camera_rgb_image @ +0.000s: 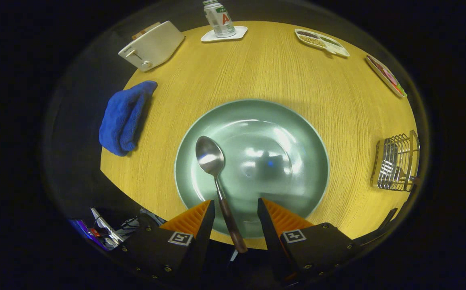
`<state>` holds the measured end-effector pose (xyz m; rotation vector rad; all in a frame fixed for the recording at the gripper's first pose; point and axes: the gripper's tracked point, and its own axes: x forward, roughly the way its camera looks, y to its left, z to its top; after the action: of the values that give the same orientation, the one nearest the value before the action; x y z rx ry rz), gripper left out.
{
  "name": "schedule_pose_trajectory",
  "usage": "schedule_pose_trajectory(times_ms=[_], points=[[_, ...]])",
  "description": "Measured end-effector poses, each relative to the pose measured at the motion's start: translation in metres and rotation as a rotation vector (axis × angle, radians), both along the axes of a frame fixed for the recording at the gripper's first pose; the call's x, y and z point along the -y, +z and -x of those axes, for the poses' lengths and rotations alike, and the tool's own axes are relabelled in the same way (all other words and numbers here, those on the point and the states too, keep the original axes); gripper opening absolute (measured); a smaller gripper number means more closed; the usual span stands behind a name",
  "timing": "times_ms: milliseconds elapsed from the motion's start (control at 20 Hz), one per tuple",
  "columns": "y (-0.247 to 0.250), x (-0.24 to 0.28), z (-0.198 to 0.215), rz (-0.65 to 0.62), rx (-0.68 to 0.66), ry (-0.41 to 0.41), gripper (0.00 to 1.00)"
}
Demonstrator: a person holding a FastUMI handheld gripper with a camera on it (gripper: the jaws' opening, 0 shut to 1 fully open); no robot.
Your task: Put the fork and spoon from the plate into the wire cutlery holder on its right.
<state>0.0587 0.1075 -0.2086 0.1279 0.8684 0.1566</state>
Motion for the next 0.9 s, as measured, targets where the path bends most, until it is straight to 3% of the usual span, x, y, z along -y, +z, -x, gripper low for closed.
schedule_pose_trajectory(times_ms=[300, 350, 500, 650, 700, 750, 900], points=[[-0.014, -0.007, -0.001, 0.044, -0.030, 0.034, 0.65], [-0.015, -0.007, 0.001, 0.052, -0.036, 0.040, 0.54], [-0.022, -0.006, 0.000, 0.083, -0.047, 0.048, 0.57], [-0.025, -0.008, 0.000, 0.089, -0.052, 0.069, 0.23], [-0.028, -0.008, -0.004, 0.089, -0.048, 0.052, 0.23], [-0.024, 0.002, -0.001, 0.123, -0.043, 0.041, 0.06], [-0.020, 0.002, 0.002, 0.094, -0.039, 0.032, 0.01]])
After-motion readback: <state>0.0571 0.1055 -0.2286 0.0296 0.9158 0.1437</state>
